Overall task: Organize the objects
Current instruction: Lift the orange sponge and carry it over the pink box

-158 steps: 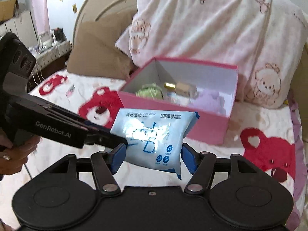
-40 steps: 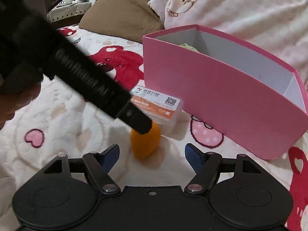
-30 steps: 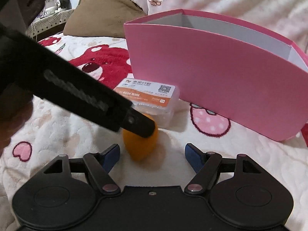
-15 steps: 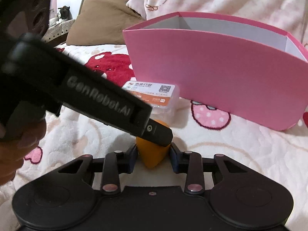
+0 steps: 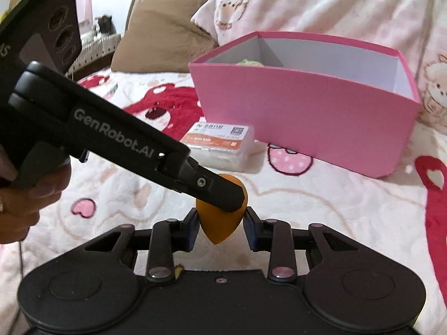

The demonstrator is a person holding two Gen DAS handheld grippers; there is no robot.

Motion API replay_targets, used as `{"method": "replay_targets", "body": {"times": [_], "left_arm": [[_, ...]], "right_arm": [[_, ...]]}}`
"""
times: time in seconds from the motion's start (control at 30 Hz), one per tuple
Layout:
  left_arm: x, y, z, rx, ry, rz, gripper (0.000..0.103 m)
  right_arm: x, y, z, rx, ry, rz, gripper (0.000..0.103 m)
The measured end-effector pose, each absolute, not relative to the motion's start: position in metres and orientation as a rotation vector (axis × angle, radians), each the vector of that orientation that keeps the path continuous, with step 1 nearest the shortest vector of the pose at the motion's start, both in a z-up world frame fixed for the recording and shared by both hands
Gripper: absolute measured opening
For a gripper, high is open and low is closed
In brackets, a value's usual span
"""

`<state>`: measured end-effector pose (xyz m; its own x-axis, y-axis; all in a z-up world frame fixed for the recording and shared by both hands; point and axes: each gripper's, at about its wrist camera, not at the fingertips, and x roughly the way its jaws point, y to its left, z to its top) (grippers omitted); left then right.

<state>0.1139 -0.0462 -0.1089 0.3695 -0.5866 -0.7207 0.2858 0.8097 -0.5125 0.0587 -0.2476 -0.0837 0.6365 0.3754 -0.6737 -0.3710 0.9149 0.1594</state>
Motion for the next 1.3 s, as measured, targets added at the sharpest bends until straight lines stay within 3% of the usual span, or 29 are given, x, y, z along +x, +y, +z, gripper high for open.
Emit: {"method": "replay_targets", "body": {"times": [0.43, 0.63, 0.8, 0.93, 1.3], "left_arm": [[0.146, -0.050, -0.053, -0.406, 1.229, -0.600, 0.034], [0.165, -0.051, -0.001, -0.354, 1.138, -0.599, 0.034], [0.170, -0.042, 0.016, -0.371, 0.947, -0.612, 0.034], [0.185, -0.045, 0.016, -0.383, 0.873, -0.589, 0.034], [0.271, -0.060, -0.015, -0.475, 0.881, -0.486, 0.035]], "right_arm": [[0.067, -0.243, -0.012, -0.058, 0.870, 0.370, 0.038], [0.093, -0.250, 0.031, -0.069, 0.825, 0.383, 0.038], [0.121, -0.256, 0.051, -0.026, 0.799, 0.362, 0.038], [0.143, -0.258, 0.051, -0.017, 0.787, 0.343, 0.038], [0.237, -0.283, 0.022, 0.108, 0.861, 0.248, 0.038]]}}
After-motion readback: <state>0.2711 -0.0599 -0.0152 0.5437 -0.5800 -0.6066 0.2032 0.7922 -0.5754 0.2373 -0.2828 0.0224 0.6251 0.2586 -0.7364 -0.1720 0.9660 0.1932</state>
